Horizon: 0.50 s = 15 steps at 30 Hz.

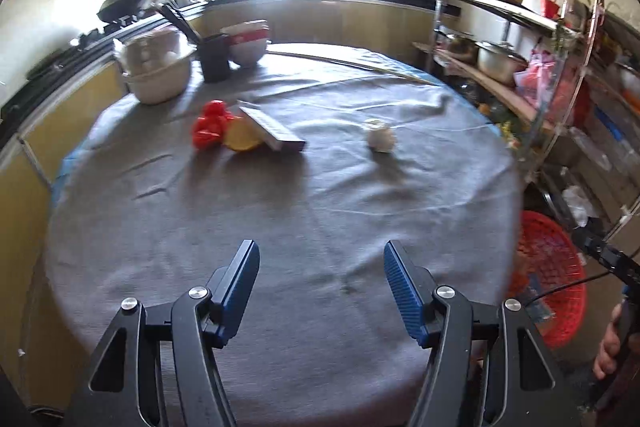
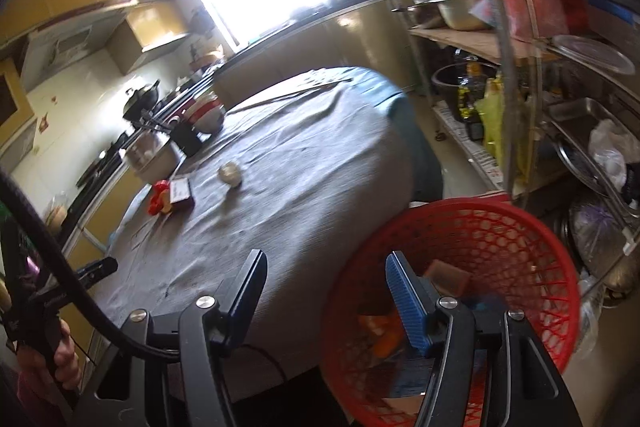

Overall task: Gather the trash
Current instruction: 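Move both open tools back over the table toward the white tissue ball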

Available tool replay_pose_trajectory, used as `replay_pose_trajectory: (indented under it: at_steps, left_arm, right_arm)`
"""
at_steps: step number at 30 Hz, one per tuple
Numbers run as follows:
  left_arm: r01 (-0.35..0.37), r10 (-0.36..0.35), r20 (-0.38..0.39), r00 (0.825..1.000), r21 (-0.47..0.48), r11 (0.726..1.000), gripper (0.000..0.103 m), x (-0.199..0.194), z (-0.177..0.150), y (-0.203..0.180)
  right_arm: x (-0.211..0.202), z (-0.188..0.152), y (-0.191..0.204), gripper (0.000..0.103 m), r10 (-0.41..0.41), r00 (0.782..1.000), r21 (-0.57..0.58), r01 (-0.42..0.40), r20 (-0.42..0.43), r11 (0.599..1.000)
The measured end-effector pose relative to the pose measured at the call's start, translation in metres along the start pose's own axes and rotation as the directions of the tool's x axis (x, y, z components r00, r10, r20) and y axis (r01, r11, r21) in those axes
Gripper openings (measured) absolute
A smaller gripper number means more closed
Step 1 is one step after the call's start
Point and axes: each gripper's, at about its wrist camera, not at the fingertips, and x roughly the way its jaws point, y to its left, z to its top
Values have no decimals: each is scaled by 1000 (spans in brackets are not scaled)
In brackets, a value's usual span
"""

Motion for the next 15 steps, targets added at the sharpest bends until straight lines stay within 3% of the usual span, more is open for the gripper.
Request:
replay_pose_trajectory:
  at_steps: [4, 15]
  left_arm:
    - [-64, 64, 9, 998, 9, 998, 66, 0, -6, 12]
    - [-91, 92, 13, 996, -48, 995, 66, -2, -15, 49]
  right_arm:
    - [9, 0, 28, 66, 19, 1000, -50, -20, -19, 999]
    - [35, -11, 102, 66, 41, 996, -207, -58, -83, 977]
